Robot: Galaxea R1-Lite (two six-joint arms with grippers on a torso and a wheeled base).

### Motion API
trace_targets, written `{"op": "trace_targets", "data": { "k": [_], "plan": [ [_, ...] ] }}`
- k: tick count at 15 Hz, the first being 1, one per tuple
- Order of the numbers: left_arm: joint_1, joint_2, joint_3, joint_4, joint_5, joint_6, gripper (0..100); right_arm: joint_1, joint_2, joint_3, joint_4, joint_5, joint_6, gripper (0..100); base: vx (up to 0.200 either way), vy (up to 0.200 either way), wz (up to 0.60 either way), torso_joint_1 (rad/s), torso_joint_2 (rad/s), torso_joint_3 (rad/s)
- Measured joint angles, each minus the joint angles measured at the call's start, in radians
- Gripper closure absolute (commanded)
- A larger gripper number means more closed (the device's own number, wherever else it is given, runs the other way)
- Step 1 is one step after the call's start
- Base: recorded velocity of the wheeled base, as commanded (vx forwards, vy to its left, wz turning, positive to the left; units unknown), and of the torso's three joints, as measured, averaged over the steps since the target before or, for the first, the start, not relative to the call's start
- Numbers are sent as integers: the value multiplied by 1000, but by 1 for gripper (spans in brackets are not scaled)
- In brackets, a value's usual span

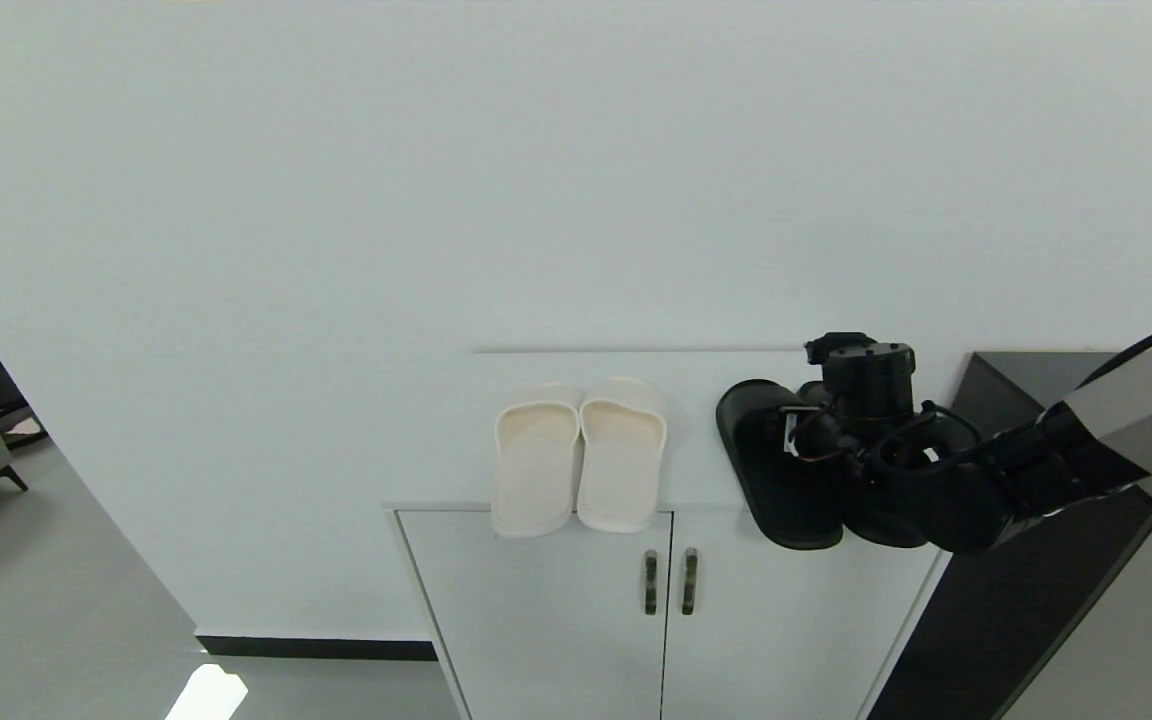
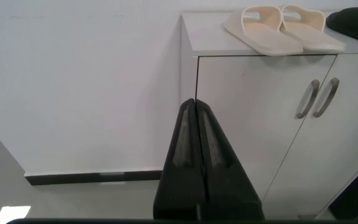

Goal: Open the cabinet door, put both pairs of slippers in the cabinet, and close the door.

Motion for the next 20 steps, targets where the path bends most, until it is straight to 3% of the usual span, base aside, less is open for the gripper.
{"op": "trace_targets", "data": {
  "k": [8, 12, 16, 20],
  "plan": [
    [0, 0, 0, 0, 0, 0, 100, 39, -101, 63, 2, 31, 2, 100, 0, 0, 0, 0, 0, 0],
    [0, 0, 0, 0, 0, 0, 100, 149, -332, 279, 2, 151, 2, 100, 0, 0, 0, 0, 0, 0],
    [0, 0, 0, 0, 0, 1, 100, 332, -609, 536, 7, 266, 8, 100, 0, 0, 0, 0, 0, 0],
    [0, 0, 0, 0, 0, 1, 100, 388, -729, 599, 7, 292, 10, 100, 0, 0, 0, 0, 0, 0]
  ]
}}
